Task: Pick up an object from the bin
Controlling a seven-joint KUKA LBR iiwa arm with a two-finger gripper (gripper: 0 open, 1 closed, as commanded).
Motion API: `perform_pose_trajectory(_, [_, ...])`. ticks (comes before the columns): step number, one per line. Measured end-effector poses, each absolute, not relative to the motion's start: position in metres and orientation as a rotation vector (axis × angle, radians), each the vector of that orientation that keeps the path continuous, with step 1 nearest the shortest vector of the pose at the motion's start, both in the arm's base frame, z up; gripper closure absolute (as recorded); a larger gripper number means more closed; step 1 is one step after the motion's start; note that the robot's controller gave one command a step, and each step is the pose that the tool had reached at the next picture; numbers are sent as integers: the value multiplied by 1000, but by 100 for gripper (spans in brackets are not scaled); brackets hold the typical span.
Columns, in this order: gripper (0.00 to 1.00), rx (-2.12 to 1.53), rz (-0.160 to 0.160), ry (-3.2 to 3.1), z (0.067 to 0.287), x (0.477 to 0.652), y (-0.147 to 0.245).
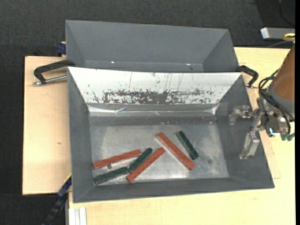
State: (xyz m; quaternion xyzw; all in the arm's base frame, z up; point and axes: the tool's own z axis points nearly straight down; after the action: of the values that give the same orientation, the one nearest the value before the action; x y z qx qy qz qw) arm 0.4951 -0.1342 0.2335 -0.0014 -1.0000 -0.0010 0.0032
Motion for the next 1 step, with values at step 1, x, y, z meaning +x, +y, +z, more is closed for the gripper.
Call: perform_pose_trajectory(1, [0, -2, -1, -3141, 236, 496, -134])
